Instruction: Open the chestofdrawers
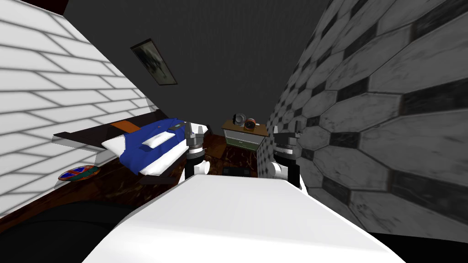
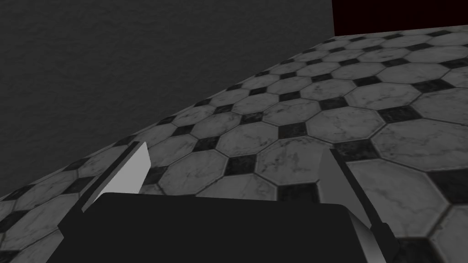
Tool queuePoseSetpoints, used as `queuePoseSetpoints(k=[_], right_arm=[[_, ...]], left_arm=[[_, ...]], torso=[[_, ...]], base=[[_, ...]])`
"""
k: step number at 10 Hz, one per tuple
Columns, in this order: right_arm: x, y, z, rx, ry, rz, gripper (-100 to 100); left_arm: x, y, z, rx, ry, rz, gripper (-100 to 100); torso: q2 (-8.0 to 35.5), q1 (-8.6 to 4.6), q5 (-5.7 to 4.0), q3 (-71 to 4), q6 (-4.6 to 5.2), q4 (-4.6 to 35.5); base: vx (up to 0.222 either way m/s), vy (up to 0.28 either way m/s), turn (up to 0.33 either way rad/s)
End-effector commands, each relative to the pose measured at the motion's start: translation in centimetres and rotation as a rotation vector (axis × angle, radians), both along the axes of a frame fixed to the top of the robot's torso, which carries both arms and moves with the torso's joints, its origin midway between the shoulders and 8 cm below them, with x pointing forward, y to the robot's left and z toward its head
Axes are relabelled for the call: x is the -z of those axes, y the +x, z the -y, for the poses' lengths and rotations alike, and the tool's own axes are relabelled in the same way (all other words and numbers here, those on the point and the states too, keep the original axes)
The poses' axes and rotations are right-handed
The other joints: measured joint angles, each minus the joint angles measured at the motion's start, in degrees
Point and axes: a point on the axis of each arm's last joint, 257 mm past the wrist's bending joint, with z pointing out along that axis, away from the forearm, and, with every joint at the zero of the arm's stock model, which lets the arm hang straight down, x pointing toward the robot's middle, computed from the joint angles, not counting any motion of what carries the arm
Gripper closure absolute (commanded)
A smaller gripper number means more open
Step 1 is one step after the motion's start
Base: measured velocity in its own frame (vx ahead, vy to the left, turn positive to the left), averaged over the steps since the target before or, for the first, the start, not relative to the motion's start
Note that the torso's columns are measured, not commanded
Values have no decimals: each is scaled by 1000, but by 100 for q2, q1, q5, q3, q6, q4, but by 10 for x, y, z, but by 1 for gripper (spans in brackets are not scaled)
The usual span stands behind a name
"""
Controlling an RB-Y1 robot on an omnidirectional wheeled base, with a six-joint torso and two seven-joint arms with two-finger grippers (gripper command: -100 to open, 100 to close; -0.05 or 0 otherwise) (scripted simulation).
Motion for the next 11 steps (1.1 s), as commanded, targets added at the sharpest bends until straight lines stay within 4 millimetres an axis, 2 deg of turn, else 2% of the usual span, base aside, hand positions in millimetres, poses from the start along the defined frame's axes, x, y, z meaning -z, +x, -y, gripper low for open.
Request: queuePoseSetpoints(k=[1, 9, 10, 11], right_arm=[[0, 0, 0, 0, 0, 0, 0], [0, 0, 0, 0, 0, 0, 0], [20, 13, -10, -15, -70, -75, -100], [33, 21, -15, -19, -108, -121, -100]], left_arm=[[0, 0, 0, 0, 0, 0, 0], [0, 0, 0, 0, 0, 0, 0], [0, 0, 0, 0, 0, 0, 0], [0, 0, 0, 0, 0, 0, 0]], torso=[[232, 0, 0, -467, 0, 235], [3539, 0, 0, -7073, 0, 3537], [3962, 0, 0, -7919, 0, 3960], [4141, 4, 1, -8321, -1, 4146]], base=[[0, 0, 0], [0, 0, 0], [51, 15, 22], [88, 28, 20]])
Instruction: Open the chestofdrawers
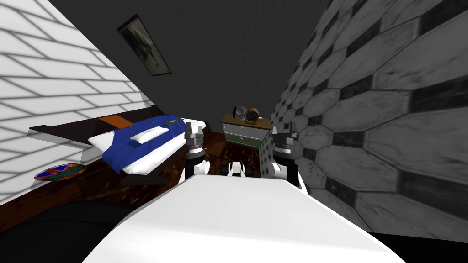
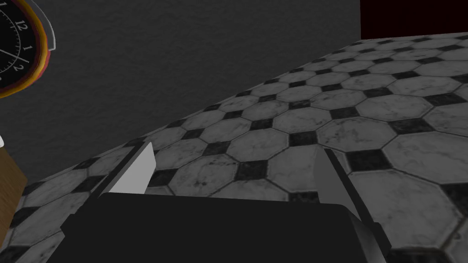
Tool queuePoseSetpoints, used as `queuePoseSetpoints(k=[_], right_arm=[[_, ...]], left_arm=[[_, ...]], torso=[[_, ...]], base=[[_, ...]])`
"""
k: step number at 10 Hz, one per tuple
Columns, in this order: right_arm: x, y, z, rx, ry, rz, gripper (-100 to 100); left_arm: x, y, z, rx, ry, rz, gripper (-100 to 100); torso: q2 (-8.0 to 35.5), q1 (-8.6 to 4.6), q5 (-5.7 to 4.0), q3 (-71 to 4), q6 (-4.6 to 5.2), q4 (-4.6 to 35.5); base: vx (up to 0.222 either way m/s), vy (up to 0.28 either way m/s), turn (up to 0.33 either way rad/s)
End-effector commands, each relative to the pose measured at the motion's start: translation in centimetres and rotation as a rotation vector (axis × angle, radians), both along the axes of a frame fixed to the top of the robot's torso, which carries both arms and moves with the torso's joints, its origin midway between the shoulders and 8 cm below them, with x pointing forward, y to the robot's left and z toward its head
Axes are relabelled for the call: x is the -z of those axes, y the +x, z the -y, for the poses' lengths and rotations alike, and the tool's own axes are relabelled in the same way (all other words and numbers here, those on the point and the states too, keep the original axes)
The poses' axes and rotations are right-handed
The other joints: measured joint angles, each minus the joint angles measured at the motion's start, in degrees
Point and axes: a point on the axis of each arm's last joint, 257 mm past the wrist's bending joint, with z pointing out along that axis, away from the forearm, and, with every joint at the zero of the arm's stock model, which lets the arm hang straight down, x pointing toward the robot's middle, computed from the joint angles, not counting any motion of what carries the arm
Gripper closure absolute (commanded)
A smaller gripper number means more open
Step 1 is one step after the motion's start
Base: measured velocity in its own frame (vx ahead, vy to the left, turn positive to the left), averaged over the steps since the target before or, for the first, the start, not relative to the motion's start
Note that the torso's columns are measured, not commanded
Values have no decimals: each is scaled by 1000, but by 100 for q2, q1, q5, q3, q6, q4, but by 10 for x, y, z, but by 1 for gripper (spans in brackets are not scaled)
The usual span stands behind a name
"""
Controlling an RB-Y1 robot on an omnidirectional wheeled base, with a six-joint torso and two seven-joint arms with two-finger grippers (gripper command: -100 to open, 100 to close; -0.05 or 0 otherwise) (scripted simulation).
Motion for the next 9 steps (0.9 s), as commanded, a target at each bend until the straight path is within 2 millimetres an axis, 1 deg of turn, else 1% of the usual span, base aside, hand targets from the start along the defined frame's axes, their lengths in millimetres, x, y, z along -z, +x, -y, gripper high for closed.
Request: queuePoseSetpoints(k=[1, 2, 4, 5, 6, 7, 8, 9], right_arm=[[37, 21, -15, -14, -106, -133, -100], [39, 22, -15, -11, -112, -141, -100], [81, 38, -24, -14, -192, -265, -100], [84, 40, -25, -7, -209, -279, -100], [108, 46, -29, -8, -250, -345, -100], [111, 47, -29, -2, -265, -359, -100], [138, 53, -32, -1, -309, -430, -100], [141, 54, -32, 7, -326, -443, -100]], left_arm=[[0, 0, 0, 0, 0, 0, 0], [0, 0, 0, 0, 0, 0, 0], [0, 0, 0, 0, 0, 0, 0], [0, 0, 0, 0, 0, 0, 0], [0, 0, 0, 0, 0, 0, 0], [0, 0, 0, 0, 0, 0, 0], [0, 0, 0, 0, 0, 0, 0], [0, 0, 0, 0, 0, 0, 0]], torso=[[45, 2, 1, -118, 1, 53], [65, 4, 1, -141, 1, 71], [90, -6, -2, -133, 0, 84], [80, 4, 1, -139, 1, 81], [92, -5, 0, -135, 2, 83], [91, -8, -2, -133, 1, 84], [97, -8, -2, -131, 1, 85], [87, -5, -2, -135, 1, 83]], base=[[93, 32, 15], [73, 28, 8], [102, 41, 23], [88, 33, 7], [89, 27, 15], [69, 20, 13], [91, 18, 20], [84, 20, 9]])
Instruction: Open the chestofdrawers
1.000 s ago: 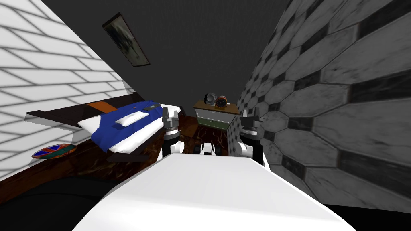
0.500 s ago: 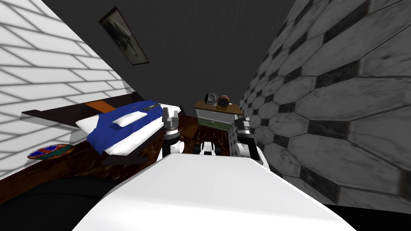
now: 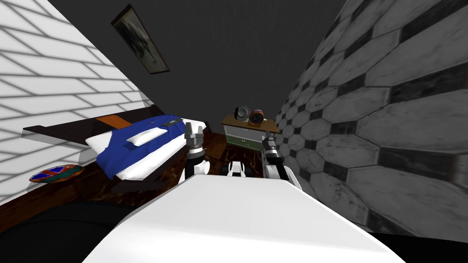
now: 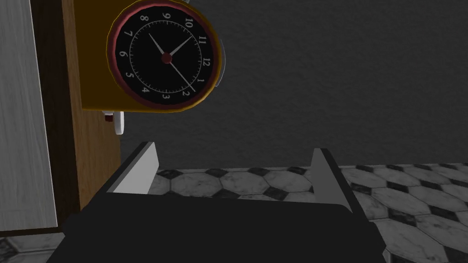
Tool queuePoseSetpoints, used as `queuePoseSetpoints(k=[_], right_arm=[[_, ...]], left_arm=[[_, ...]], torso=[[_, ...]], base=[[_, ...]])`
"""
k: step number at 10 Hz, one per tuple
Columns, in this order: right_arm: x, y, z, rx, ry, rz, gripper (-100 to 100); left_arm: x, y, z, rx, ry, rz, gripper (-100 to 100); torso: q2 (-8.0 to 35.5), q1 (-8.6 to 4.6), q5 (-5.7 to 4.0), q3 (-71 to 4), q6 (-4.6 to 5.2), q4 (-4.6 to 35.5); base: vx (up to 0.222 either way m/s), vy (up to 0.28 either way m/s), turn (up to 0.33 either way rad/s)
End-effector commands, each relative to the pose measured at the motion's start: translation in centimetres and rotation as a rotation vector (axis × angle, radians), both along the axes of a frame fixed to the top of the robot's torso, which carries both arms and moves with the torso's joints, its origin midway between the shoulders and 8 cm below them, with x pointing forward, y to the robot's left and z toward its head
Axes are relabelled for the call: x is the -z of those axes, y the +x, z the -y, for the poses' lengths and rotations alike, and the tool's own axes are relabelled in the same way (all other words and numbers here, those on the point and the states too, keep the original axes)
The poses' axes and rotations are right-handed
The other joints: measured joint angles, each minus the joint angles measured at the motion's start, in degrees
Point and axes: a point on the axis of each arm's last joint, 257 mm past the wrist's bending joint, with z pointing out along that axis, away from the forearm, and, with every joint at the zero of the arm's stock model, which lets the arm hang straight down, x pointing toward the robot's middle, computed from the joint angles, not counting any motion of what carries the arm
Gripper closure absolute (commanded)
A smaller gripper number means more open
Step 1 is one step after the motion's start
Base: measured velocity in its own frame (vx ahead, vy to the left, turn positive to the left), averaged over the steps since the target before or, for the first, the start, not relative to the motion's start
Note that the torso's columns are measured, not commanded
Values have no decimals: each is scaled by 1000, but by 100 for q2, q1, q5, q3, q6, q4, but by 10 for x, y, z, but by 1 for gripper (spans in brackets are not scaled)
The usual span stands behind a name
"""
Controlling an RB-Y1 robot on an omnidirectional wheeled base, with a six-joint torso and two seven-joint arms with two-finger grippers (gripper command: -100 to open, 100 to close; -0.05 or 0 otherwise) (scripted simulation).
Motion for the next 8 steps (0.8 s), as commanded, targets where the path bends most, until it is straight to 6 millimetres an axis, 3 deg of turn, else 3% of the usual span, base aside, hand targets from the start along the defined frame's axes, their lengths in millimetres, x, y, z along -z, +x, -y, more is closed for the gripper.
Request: queuePoseSetpoints(k=[1, 2, 3, 4, 5, 6, 7, 8], right_arm=[[41, 12, 1, 8, -93, -113, -100], [47, 13, 2, 19, -114, -138, -100], [76, 14, 1, 20, -157, -211, -100], [81, 15, 3, 30, -189, -228, -100], [108, 14, 2, 31, -233, -297, -100], [115, 14, 5, 43, -263, -321, -100], [146, 11, 7, 46, -308, -400, -100], [150, 10, 10, 57, -334, -415, -100]], left_arm=[[0, 0, 0, 0, 0, 0, 0], [0, 0, 0, 0, 0, 0, 0], [0, 0, 0, 0, 0, 0, 0], [0, 0, 0, 0, 0, 0, 0], [0, 0, 0, 0, 0, 0, 0], [0, 0, 0, 0, 0, 0, 0], [0, 0, 0, 0, 0, 0, 0], [0, 0, 0, 0, 0, 0, 0]], torso=[[0, 0, 1, -2, 0, 0], [-7, 9, 2, -5, -1, -2], [-1, 4, 2, -3, 1, -1], [-4, 4, 1, -3, 0, -1], [1, -1, 1, -1, 0, 0], [-9, -2, -1, -5, -2, -2], [4, -1, 1, 0, 2, 0], [0, 6, 2, -1, -1, 0]], base=[[100, 44, 25], [93, 35, 12], [109, 39, 25], [102, 28, 12], [130, 26, 18], [107, 25, 24], [124, 39, 35], [104, 38, 12]])
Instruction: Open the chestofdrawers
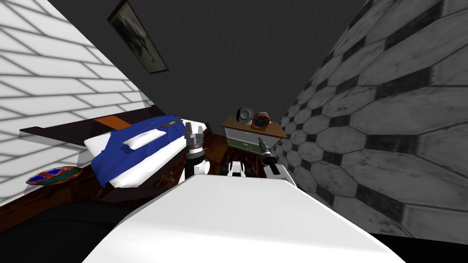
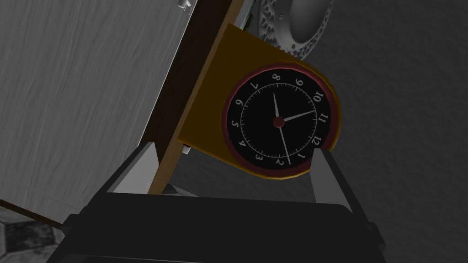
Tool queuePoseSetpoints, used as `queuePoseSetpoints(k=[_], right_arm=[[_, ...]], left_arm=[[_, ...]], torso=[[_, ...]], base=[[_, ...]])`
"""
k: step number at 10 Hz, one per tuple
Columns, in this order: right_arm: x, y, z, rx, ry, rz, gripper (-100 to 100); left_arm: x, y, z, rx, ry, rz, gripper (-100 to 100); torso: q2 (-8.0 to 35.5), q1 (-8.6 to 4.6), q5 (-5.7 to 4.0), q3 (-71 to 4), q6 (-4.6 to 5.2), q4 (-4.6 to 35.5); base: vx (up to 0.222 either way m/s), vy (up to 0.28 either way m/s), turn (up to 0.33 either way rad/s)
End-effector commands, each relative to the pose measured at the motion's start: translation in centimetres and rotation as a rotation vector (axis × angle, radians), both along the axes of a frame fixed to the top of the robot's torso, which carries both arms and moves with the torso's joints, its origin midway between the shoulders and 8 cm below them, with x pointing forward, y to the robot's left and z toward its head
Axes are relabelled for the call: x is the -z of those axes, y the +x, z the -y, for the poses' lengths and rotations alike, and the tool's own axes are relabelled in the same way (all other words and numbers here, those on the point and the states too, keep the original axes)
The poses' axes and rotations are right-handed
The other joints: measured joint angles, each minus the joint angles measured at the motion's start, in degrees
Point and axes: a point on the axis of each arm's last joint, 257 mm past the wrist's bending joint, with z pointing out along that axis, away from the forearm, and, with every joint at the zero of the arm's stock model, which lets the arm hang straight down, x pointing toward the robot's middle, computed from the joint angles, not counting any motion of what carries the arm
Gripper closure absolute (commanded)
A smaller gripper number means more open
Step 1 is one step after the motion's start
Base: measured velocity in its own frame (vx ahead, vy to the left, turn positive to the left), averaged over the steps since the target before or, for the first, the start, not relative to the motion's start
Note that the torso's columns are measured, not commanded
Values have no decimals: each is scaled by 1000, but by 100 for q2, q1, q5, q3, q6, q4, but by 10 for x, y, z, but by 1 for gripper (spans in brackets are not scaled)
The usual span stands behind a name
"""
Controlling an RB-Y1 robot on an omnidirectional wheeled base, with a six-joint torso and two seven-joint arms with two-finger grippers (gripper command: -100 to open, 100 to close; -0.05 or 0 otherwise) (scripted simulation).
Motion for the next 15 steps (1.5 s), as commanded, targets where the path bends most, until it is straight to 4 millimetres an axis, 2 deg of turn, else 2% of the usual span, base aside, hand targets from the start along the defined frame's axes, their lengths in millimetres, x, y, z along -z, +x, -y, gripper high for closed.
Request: queuePoseSetpoints(k=[1, 2, 4, 5, 7, 8, 9, 10, 12, 13, 15], right_arm=[[27, -4, 5, 14, -75, -61, -100], [59, -10, 9, 23, -128, -144, -100], [61, -10, 12, 29, -166, -153, -100], [89, -18, 15, 30, -224, -225, -100], [93, -19, 21, 45, -261, -244, -100], [119, -28, 25, 43, -324, -311, -100], [123, -30, 32, 61, -357, -330, -100], [143, -38, 33, 51, -409, -380, -100], [149, -43, 45, 79, -461, -414, -100], [173, -56, 51, 80, -515, -482, -100], [172, -57, 59, 97, -566, -493, -100]], left_arm=[[0, 0, 0, 0, 0, 0, 0], [0, 0, 0, 0, 0, 0, 0], [0, 0, 0, 0, 0, 0, 0], [0, 0, 0, 0, 0, 0, 0], [0, 0, 0, 0, 0, 0, 0], [0, 0, 0, 0, 0, 0, 0], [0, 0, 0, 0, 0, 0, 0], [0, 0, 0, 0, 0, 0, 0], [0, 0, 0, 0, 0, 0, 0], [0, 0, 0, 0, 0, 0, 0], [0, 0, 0, 0, 0, 0, 0]], torso=[[6, 0, 0, 3, 1, 1], [21, -9, -1, 11, 1, 5], [-2, -3, -1, -2, 0, -1], [5, -4, 0, 1, 1, 1], [-11, -1, 1, -9, 1, -4], [9, -11, -2, 3, 1, 1], [3, -4, -2, 2, 0, 1], [1, -1, 0, 0, 1, 0], [-3, -4, -1, -4, 0, -2], [14, -8, -1, 7, 1, 3], [0, -1, 0, -1, 1, -1]], base=[[40, 18, -4], [76, 20, 32], [63, 23, 10], [97, 38, 48], [84, 24, 3], [83, 26, 40], [87, 33, 29], [117, 32, 47], [78, 21, 10], [93, 18, 58], [67, 23, 11]])
